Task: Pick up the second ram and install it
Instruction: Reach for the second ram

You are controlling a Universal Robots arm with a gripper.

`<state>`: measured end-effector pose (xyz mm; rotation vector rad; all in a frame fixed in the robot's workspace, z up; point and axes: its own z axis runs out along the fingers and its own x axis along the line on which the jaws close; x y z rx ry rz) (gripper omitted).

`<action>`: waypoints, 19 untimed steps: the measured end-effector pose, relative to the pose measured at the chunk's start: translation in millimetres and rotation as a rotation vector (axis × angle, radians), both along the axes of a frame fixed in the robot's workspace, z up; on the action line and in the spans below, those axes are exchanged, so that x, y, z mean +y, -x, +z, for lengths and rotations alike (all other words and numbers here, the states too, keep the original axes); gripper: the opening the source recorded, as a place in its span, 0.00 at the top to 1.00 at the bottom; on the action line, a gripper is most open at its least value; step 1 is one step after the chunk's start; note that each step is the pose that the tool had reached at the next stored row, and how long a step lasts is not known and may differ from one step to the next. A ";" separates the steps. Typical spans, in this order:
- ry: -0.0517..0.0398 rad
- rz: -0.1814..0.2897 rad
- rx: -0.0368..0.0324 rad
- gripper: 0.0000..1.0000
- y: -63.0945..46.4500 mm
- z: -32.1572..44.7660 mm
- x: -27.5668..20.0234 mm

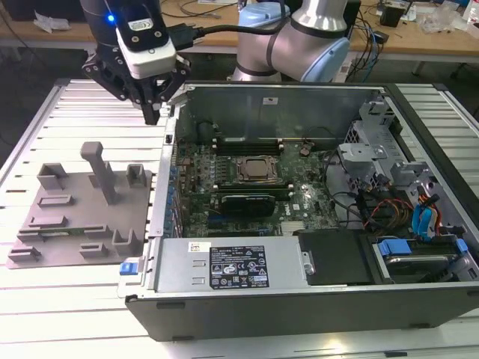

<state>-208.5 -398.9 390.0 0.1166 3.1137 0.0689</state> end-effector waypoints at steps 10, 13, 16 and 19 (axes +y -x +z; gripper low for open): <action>0.0000 0.000 0.0000 0.92 23.6 -3.1 0.0; 0.0000 0.000 0.0000 0.92 28.0 -3.8 0.0; 0.0000 0.000 -0.0001 0.92 35.7 -4.9 0.0; -0.0001 0.000 0.0000 0.92 43.4 -6.0 0.0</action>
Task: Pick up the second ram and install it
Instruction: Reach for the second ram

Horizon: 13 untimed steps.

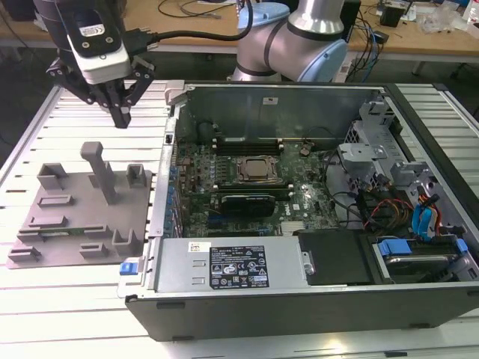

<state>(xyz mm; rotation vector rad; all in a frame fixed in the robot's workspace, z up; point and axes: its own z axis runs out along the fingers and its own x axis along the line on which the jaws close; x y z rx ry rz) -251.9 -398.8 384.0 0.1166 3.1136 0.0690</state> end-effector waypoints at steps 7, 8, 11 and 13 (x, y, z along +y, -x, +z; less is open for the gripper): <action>0.0001 0.000 0.0000 0.92 14.8 -2.3 0.0; 0.0001 0.000 0.0001 0.92 17.4 -2.7 0.0; 0.0000 0.000 0.0000 0.92 23.3 -3.5 0.0; 0.0000 0.000 0.0000 0.92 27.9 -4.2 0.0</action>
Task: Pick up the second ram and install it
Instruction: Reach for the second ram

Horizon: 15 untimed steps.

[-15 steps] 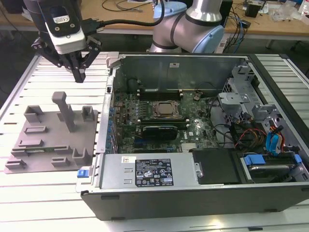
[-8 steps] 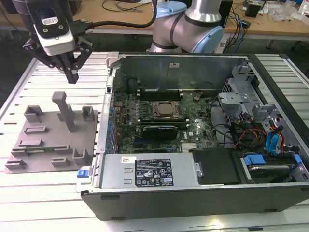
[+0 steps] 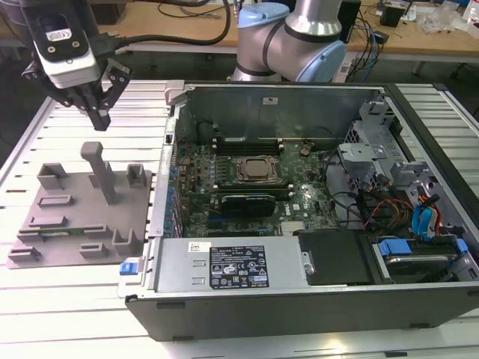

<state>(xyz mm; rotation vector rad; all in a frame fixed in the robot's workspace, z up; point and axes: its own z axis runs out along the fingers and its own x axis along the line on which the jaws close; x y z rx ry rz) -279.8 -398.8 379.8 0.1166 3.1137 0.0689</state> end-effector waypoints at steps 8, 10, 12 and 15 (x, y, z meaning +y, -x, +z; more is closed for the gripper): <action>0.0001 0.000 0.0000 0.92 14.9 -2.0 0.0; 0.0001 0.000 0.0000 0.92 17.7 -2.4 0.0; 0.0000 0.000 0.0000 0.92 23.5 -3.5 0.0; 0.0000 0.000 0.0000 0.92 33.3 -5.0 0.0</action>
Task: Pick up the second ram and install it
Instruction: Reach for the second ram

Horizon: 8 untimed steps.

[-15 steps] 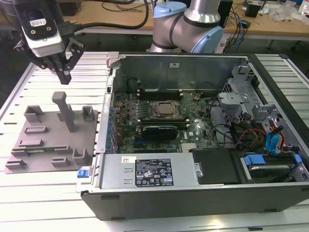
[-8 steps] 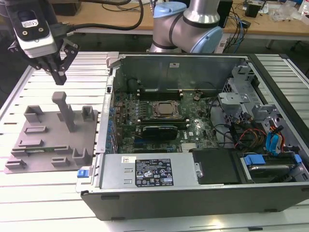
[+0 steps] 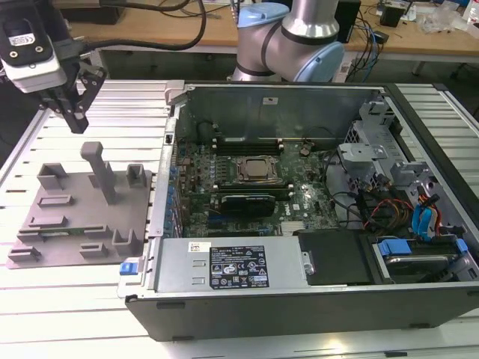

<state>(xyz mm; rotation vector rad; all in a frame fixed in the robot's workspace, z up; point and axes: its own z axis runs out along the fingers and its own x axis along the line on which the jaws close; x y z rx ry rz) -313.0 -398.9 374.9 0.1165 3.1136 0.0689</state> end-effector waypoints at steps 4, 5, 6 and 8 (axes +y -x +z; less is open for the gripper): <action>0.0001 0.000 0.0001 0.92 12.5 -1.5 -0.1; 0.0001 0.000 0.0001 0.92 15.6 -1.8 -0.4; 0.0000 0.002 -0.0001 0.92 17.1 -2.1 -1.4; 0.0002 0.023 0.0000 0.92 17.8 -2.3 -2.0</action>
